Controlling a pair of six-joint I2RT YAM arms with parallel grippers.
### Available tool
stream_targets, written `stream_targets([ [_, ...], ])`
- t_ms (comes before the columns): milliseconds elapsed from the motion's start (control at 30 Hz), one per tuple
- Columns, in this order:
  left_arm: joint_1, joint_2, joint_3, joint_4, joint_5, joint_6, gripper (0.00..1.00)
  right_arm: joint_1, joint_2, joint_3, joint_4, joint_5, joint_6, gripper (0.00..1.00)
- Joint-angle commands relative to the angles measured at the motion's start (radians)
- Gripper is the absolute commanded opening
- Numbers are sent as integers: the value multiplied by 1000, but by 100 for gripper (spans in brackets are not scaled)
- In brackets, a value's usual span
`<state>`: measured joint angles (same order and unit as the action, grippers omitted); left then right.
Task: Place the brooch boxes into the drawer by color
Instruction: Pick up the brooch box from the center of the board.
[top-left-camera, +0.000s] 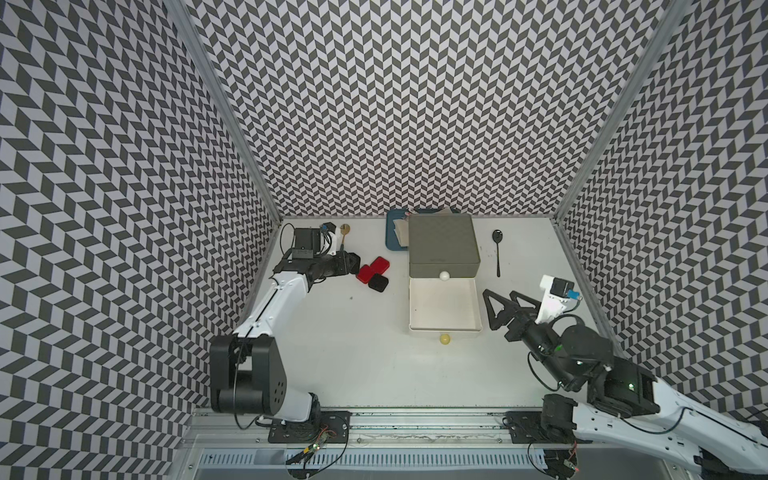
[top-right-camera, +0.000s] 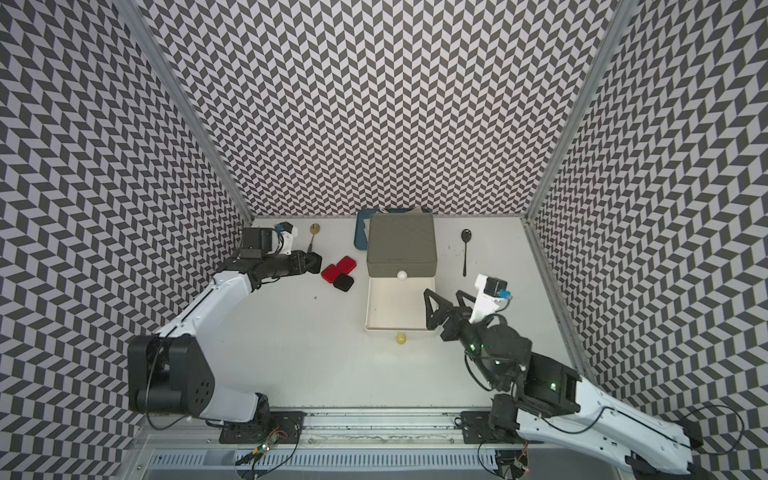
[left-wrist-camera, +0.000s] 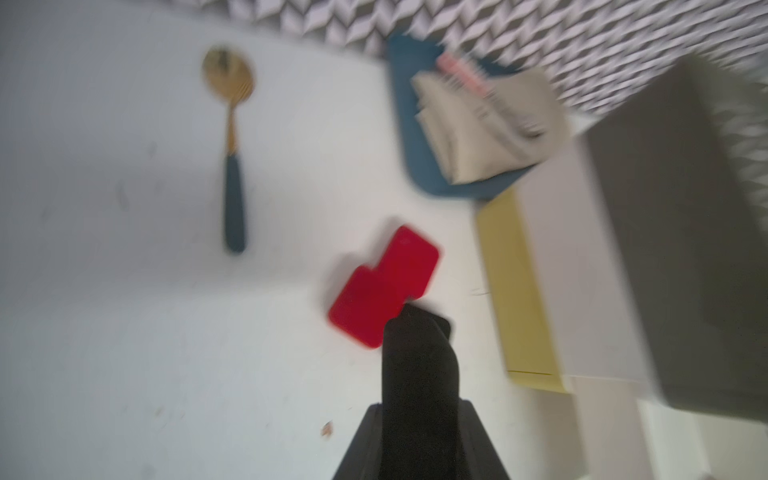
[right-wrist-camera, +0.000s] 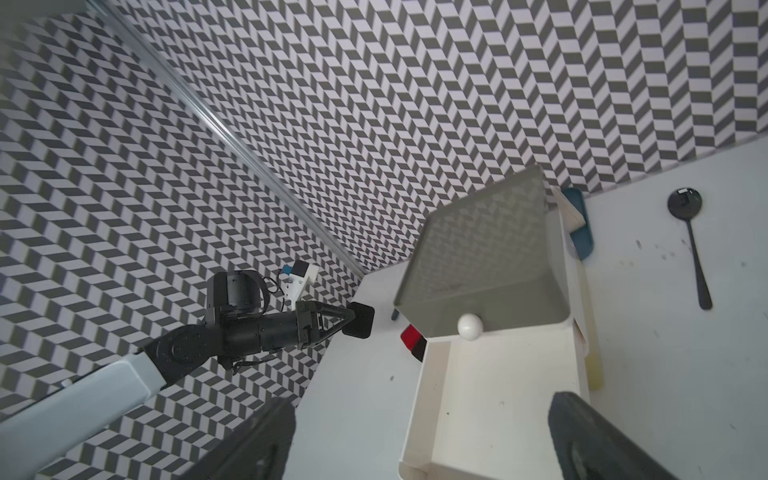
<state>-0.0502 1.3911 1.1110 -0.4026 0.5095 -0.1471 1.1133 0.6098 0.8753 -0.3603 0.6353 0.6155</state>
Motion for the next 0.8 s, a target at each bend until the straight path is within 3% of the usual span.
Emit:
stream_targets([
  [0, 3, -110, -58, 164, 375, 6, 0, -87, 134, 208, 12, -303, -175, 99],
  [133, -3, -213, -126, 395, 696, -163, 0, -227, 360, 474, -153, -682, -239, 99],
  [333, -11, -367, -201, 704, 866, -417, 0, -277, 497, 532, -78, -980, -282, 99],
  [400, -17, -392, -195, 723, 900, -446, 0, -287, 549, 551, -79, -1085, -294, 96],
  [533, -23, -412, -177, 699, 969, -446, 0, -287, 591, 557, -57, -1204, -337, 92],
  [667, -44, -403, -162, 640, 998, -401, 0, -288, 603, 550, -18, -1212, -349, 90],
  [767, -62, -397, -150, 613, 995, -380, 0, -287, 636, 549, 23, -1286, -340, 83],
])
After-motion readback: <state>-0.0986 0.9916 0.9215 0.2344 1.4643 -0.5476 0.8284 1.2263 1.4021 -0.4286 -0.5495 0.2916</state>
